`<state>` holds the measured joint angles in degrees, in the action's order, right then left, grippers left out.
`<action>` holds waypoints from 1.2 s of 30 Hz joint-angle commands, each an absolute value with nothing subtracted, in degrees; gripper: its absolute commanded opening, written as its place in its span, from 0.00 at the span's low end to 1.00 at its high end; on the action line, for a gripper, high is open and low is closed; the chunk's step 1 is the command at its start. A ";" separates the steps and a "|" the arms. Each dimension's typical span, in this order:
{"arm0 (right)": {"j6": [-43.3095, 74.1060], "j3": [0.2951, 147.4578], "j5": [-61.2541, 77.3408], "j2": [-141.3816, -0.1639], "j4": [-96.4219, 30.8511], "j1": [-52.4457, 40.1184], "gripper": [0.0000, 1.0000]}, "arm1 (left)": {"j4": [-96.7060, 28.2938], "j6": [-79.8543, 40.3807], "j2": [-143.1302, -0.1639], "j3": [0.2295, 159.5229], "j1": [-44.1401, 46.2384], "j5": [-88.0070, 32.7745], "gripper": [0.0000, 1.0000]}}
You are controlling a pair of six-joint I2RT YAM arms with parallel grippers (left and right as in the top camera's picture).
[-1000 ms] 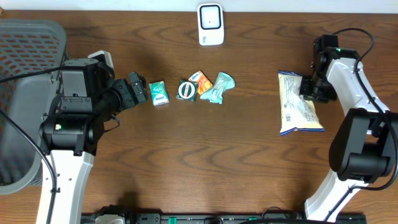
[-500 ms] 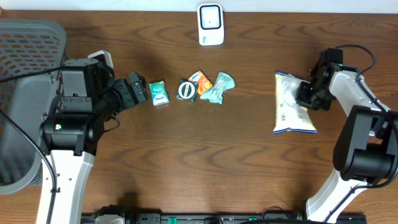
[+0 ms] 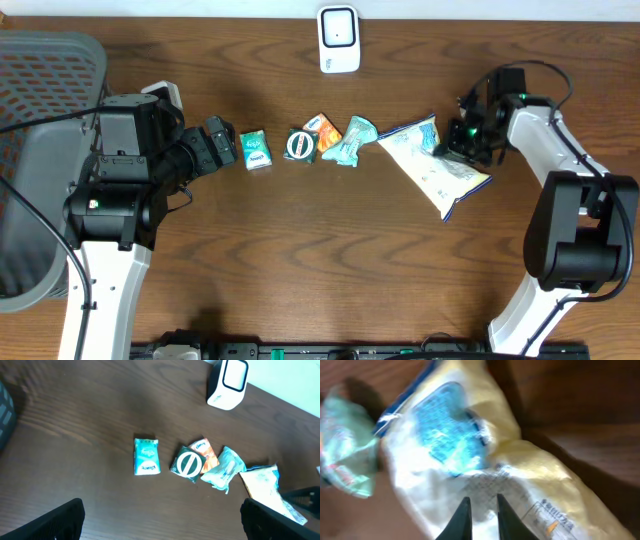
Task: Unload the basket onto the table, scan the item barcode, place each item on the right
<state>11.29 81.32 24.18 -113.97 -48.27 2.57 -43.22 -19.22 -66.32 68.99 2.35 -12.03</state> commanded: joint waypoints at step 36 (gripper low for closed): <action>14.09 93.03 -1.58 -113.91 -66.52 -7.51 0.01 | -43.27 -18.24 -66.28 69.87 2.15 -11.68 0.97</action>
<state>13.26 84.95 2.46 -114.21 -61.80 -8.14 -43.24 -19.22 -66.32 68.99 2.35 -12.05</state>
